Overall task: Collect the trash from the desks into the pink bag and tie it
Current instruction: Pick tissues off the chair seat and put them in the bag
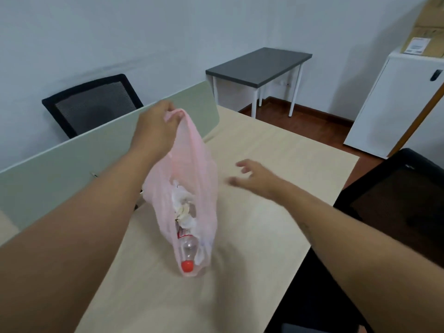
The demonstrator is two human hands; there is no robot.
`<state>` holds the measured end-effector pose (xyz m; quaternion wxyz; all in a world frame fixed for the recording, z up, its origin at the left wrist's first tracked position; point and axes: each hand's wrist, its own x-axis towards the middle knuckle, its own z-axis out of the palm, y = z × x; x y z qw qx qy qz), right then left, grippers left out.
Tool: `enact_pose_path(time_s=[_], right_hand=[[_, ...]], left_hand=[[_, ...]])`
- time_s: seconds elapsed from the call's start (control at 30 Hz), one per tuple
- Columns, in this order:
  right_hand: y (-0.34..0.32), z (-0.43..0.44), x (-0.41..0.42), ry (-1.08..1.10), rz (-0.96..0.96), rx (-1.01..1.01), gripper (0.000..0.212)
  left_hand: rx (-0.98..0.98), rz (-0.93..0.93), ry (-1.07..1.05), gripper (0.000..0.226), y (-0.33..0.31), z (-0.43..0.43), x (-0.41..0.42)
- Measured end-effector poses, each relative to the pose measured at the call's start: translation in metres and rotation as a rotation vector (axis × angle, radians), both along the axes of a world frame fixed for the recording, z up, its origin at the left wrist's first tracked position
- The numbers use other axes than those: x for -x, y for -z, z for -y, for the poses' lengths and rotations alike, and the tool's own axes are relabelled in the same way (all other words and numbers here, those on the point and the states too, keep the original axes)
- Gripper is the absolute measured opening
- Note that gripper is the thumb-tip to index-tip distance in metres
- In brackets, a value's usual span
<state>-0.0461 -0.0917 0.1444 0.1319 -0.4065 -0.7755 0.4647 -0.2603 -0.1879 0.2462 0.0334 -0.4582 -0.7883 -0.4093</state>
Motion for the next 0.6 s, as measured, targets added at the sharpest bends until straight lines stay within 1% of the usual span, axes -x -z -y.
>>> enact_pose_path(time_s=[0.03,0.07,0.1,0.13,0.17,0.2,0.23,0.27,0.3,0.33,0.37,0.4,0.43,0.47,0.5,0.53,0.57,0.6], right_hand=[[0.003,0.022,0.015,-0.098,0.026,0.075,0.096],[0.009,0.044,0.029,-0.173,0.057,0.1,0.114],[0.017,0.063,0.042,-0.195,0.082,0.078,0.122],[0.028,0.079,0.054,-0.161,0.098,0.032,0.122],[0.041,0.09,0.063,-0.08,0.102,-0.009,0.114],[0.052,0.095,0.069,0.012,0.096,-0.029,0.099],[0.062,0.097,0.071,0.083,0.103,-0.037,0.077],[0.069,0.097,0.072,0.115,0.12,-0.032,0.059],[0.074,0.098,0.071,0.127,0.106,-0.003,0.051],[0.076,0.099,0.069,0.115,0.058,0.067,0.057],[0.075,0.102,0.067,0.076,0.001,0.172,0.073],[0.072,0.107,0.066,0.034,-0.01,0.221,0.092],[0.071,0.111,0.065,-0.001,0.036,0.193,0.103],[0.075,0.113,0.065,-0.008,0.114,0.11,0.099],[0.081,0.111,0.063,0.014,0.197,-0.003,0.08],[0.086,0.107,0.06,0.056,0.275,-0.128,0.052],[0.089,0.102,0.055,0.111,0.328,-0.213,0.028],[0.091,0.095,0.048,0.165,0.339,-0.252,0.013]], left_hand=[[0.007,-0.011,0.029,0.022,0.0,-0.002,-0.006],[0.012,-0.018,0.049,0.021,-0.001,-0.003,-0.012],[0.017,-0.029,0.061,0.021,-0.001,-0.003,-0.017],[0.02,-0.041,0.064,0.021,-0.002,-0.001,-0.02],[0.021,-0.052,0.061,0.022,-0.004,0.001,-0.022],[0.017,-0.061,0.057,0.022,-0.006,0.006,-0.021],[0.011,-0.069,0.049,0.022,-0.008,0.01,-0.019],[0.007,-0.072,0.039,0.023,-0.01,0.016,-0.015],[0.002,-0.065,0.025,0.023,-0.012,0.021,-0.009],[-0.006,-0.05,0.007,0.023,-0.014,0.027,-0.003],[-0.017,-0.028,-0.015,0.023,-0.015,0.031,0.003],[-0.028,0.001,-0.036,0.023,-0.016,0.035,0.01],[-0.04,0.03,-0.052,0.023,-0.016,0.038,0.015],[-0.049,0.053,-0.062,0.023,-0.017,0.04,0.02],[-0.055,0.065,-0.064,0.023,-0.016,0.042,0.023],[-0.058,0.069,-0.062,0.022,-0.015,0.044,0.025],[-0.059,0.069,-0.059,0.022,-0.014,0.046,0.026],[-0.058,0.067,-0.058,0.022,-0.013,0.047,0.028]])
